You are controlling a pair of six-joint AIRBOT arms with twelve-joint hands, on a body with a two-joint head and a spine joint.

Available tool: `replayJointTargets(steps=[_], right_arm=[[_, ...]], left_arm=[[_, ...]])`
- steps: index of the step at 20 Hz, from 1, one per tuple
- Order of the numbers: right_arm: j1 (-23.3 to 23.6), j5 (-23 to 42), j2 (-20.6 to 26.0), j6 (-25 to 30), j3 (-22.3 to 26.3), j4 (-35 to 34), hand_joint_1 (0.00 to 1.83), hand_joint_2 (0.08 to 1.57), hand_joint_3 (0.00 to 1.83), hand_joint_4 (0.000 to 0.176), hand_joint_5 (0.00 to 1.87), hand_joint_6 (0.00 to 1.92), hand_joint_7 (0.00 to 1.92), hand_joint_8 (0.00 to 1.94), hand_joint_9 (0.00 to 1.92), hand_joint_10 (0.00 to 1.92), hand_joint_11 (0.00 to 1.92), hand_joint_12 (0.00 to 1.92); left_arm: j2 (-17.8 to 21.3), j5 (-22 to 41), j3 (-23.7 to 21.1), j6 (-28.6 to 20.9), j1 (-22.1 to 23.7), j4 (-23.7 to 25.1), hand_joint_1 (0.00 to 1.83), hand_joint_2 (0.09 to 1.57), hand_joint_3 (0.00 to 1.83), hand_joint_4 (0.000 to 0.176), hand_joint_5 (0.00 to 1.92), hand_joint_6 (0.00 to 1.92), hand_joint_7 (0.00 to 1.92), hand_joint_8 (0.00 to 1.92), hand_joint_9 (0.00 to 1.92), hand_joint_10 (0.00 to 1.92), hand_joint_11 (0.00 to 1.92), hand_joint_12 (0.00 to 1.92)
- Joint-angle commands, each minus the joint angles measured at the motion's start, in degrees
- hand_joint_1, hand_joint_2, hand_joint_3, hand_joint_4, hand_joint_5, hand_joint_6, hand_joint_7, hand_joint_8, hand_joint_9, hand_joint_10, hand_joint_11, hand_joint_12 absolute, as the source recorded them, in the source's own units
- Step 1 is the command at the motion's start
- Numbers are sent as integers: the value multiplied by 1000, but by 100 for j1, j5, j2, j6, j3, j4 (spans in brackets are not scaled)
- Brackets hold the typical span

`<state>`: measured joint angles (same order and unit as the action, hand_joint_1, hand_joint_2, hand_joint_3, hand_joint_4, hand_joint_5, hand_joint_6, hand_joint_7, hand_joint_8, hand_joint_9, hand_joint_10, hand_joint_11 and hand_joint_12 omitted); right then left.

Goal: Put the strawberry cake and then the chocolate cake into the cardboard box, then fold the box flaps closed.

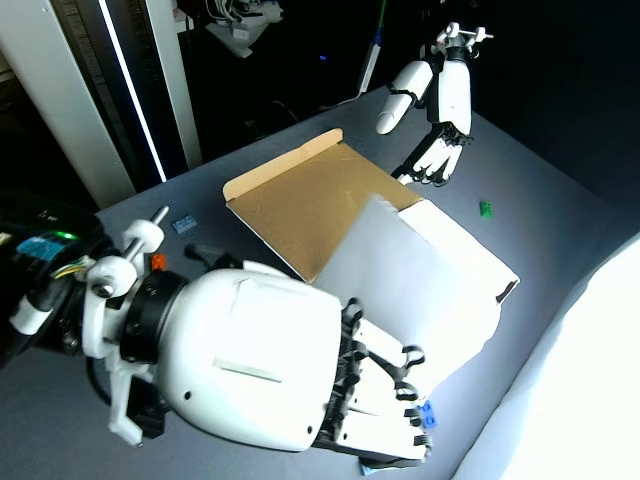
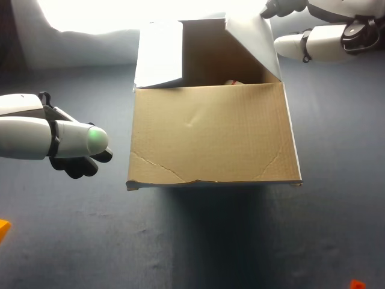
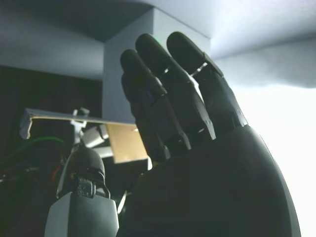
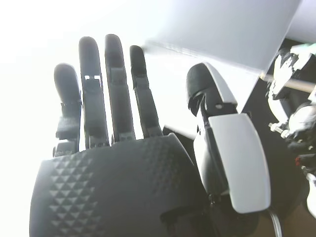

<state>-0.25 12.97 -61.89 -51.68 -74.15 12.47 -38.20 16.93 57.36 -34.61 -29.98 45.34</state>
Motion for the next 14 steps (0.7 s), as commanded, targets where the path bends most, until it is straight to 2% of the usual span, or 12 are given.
replayJointTargets(steps=[1,5,8,11,14], right_arm=[[102,524,52,26,27,-22,209,1350,1,0,385,338,622,0,370,961,60,1806],[164,500,-15,132,169,227,223,1340,0,0,395,343,631,5,385,950,82,1798],[203,496,-71,132,233,247,239,1341,0,0,400,345,635,7,383,951,75,1807],[207,474,-104,131,253,250,200,1355,4,0,396,344,631,4,373,951,57,1809],[164,450,-117,131,260,251,241,1344,0,0,397,346,628,2,364,954,51,1810]], left_arm=[[74,370,-8,-37,50,-171,131,1162,1,0,806,1,972,1,746,599,377,1358],[68,374,-53,-48,67,-172,152,1157,0,0,817,4,982,4,761,606,394,1356],[69,373,-89,-49,103,-205,129,1158,0,0,812,2,982,3,732,671,384,1378],[90,376,-149,-50,111,-221,164,1157,0,0,811,0,984,2,731,682,400,1354],[127,380,-244,-50,113,-246,146,1156,0,0,814,1,986,0,747,661,430,1326]])
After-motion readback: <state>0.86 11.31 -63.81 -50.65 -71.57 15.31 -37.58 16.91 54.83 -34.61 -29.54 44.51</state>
